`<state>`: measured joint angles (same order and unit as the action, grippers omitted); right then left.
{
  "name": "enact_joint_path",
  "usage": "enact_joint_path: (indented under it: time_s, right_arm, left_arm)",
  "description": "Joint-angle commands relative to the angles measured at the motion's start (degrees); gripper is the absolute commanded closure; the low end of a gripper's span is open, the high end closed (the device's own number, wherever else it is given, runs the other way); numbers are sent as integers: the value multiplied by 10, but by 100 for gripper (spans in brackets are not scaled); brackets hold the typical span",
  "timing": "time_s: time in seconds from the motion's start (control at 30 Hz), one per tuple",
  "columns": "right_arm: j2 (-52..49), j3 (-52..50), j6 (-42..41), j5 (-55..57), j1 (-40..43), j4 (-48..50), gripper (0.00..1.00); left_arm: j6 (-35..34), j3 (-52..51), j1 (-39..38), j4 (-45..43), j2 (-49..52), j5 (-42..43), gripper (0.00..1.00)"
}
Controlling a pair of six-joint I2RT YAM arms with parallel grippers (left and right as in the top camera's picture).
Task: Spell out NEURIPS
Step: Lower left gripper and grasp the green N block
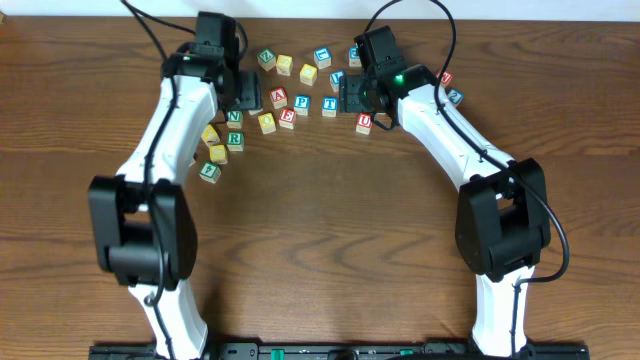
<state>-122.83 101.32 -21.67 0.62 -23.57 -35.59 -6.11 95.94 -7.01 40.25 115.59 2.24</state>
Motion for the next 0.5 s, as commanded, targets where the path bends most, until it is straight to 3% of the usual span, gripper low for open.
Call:
enact_joint_path:
  time_s: [0.0, 0.47]
  right_arm:
    - [20, 10, 7, -2, 2, -2, 29]
    - [20, 10, 7, -1, 2, -2, 29]
  left_arm:
    - [14, 6, 12, -3, 36, -18, 30]
    - [40, 6, 29, -29, 91, 12, 36]
